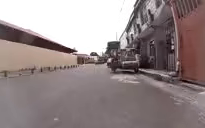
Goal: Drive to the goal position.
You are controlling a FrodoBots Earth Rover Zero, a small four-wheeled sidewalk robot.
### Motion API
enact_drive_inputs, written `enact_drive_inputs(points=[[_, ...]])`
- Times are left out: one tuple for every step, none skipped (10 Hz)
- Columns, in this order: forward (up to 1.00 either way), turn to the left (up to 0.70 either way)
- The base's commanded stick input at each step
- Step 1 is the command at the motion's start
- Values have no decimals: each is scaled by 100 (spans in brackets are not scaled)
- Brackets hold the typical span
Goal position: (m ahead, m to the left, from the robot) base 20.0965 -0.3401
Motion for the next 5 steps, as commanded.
enact_drive_inputs(points=[[50,0],[50,0],[50,0],[50,0],[50,0]])
